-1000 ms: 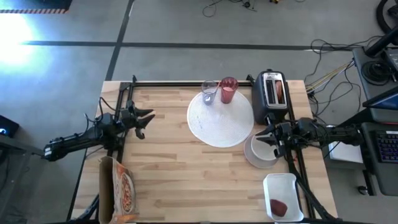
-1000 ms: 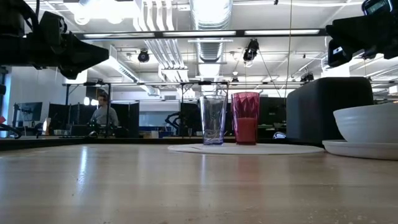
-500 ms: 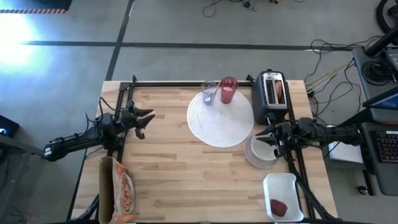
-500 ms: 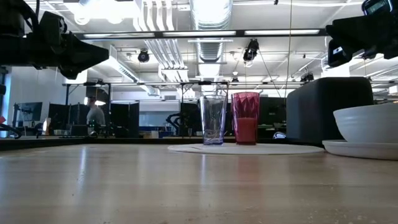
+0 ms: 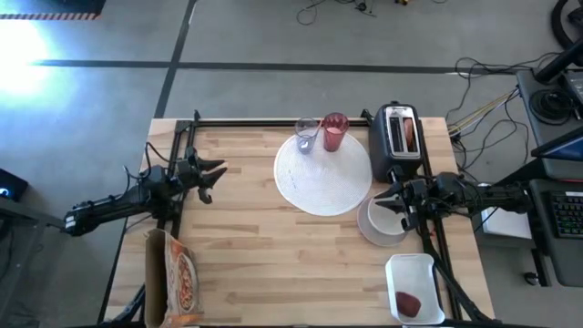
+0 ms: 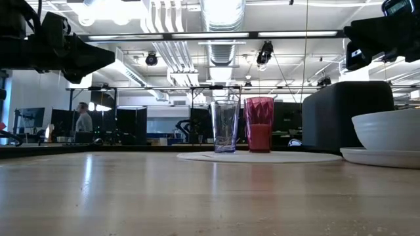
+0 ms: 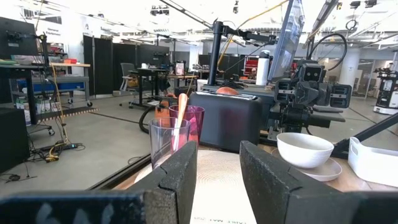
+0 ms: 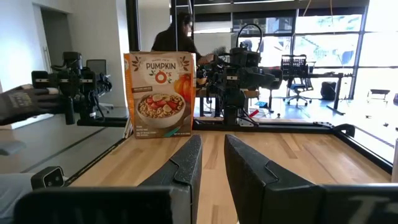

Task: Arrange a breakfast setting

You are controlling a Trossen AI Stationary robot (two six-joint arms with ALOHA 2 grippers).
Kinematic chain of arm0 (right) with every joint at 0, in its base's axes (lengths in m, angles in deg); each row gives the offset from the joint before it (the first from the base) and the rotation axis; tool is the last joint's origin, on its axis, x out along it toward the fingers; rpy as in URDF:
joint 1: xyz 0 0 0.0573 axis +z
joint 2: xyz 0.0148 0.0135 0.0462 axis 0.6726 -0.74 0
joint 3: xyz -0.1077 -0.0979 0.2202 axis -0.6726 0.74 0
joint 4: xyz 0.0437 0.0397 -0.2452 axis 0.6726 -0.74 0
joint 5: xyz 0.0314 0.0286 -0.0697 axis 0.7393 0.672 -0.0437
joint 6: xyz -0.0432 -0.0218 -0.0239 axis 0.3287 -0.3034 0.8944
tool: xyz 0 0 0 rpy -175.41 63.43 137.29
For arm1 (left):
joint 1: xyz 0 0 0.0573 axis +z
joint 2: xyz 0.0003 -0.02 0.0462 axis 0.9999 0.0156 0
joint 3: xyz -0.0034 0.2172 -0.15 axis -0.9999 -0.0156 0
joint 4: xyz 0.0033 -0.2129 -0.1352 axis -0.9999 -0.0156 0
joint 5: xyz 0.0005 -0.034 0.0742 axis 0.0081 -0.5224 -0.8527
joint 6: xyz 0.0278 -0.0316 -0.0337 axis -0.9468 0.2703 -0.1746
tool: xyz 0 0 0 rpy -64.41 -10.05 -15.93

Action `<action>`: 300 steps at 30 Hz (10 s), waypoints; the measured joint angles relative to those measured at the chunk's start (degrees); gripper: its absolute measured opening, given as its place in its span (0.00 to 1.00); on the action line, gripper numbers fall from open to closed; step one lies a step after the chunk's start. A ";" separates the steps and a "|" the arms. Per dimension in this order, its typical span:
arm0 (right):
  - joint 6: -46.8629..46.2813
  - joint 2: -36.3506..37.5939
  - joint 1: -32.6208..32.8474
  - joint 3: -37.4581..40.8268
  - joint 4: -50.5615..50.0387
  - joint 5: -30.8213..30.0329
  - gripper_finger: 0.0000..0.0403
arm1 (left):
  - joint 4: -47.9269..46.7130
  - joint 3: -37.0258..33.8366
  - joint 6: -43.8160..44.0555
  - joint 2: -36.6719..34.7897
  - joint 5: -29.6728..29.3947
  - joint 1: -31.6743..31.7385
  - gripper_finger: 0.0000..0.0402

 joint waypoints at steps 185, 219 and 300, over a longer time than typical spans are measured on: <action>0.00 0.00 0.00 0.00 0.01 0.00 0.15 | -98.47 80.26 125.36 74.01 21.99 -60.40 0.26; 0.00 0.01 0.00 0.00 0.00 -0.01 0.15 | -98.49 80.35 116.84 71.28 14.89 -57.27 0.00; 0.00 -0.01 0.00 0.00 0.01 -0.01 0.15 | -98.53 96.64 49.01 76.25 -6.34 8.66 0.00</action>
